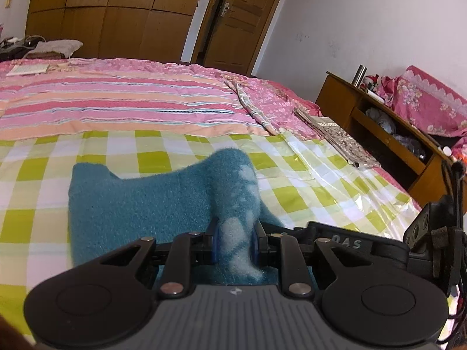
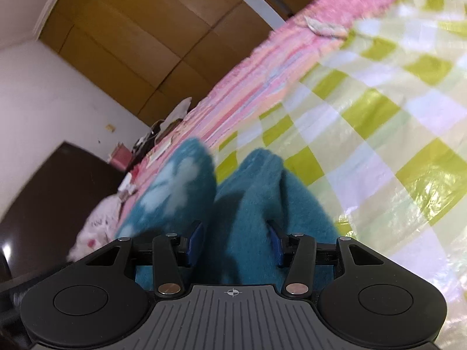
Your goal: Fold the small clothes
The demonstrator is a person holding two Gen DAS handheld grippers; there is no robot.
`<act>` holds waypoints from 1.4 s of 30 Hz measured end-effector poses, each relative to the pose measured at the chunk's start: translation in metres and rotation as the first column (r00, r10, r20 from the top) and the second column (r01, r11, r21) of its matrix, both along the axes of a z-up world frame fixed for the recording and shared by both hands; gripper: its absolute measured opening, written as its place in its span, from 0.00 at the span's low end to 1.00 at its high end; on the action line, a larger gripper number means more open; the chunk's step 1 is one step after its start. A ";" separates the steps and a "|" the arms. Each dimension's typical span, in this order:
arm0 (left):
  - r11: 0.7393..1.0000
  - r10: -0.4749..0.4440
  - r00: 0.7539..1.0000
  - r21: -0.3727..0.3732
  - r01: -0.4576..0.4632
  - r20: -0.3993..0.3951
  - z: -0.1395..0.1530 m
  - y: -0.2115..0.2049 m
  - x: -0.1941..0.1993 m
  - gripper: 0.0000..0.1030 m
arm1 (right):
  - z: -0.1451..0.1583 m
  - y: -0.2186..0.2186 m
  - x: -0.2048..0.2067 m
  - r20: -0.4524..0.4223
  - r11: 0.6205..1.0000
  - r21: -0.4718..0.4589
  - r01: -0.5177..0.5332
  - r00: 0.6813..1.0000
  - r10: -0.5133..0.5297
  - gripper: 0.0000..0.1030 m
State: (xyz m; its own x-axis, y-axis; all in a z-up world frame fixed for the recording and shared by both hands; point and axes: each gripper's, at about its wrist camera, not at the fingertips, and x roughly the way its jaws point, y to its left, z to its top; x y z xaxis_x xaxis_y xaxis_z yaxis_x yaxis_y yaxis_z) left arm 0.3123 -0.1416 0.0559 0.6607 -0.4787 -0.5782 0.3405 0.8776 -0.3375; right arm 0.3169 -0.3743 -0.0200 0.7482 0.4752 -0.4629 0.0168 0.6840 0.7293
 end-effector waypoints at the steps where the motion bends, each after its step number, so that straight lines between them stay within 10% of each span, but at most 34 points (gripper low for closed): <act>1: 1.000 -0.002 1.000 -0.006 0.002 -0.002 0.000 0.001 0.000 0.26 | 0.000 -0.002 -0.003 0.001 1.000 0.001 0.002 1.000 -0.002 0.46; 7: 1.000 -0.013 1.000 -0.015 0.013 -0.003 -0.003 0.002 0.000 0.26 | -0.002 0.002 -0.014 -0.009 0.992 -0.123 0.016 1.000 -0.017 0.46; 15: 0.998 0.002 1.000 -0.061 -0.004 -0.029 -0.005 0.016 0.003 0.26 | -0.013 0.006 0.018 -0.043 0.987 0.153 -0.051 0.997 0.058 0.25; 27: 0.984 0.152 0.966 -0.128 -0.127 0.210 0.071 0.064 -0.034 0.29 | 0.026 0.063 0.034 0.180 0.787 0.578 -0.217 0.974 0.137 0.17; 32: 0.988 0.081 0.981 -0.144 -0.056 0.178 0.056 0.014 -0.018 0.29 | 0.022 0.020 0.031 0.192 0.805 0.573 -0.156 0.980 0.053 0.17; 42: 0.999 -0.046 0.998 0.022 0.045 0.039 -0.053 -0.108 -0.004 0.30 | -0.073 -0.071 0.010 -0.083 0.898 0.380 0.221 0.975 -0.205 0.17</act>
State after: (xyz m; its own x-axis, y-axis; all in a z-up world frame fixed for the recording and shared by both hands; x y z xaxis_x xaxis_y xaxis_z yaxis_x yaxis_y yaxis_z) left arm 0.3087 -0.2495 0.0032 0.6609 -0.4966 -0.5626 0.3928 0.8677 -0.3045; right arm 0.3265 -0.4455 -0.0930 0.8361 0.4539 -0.3082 0.1651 0.3275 0.9303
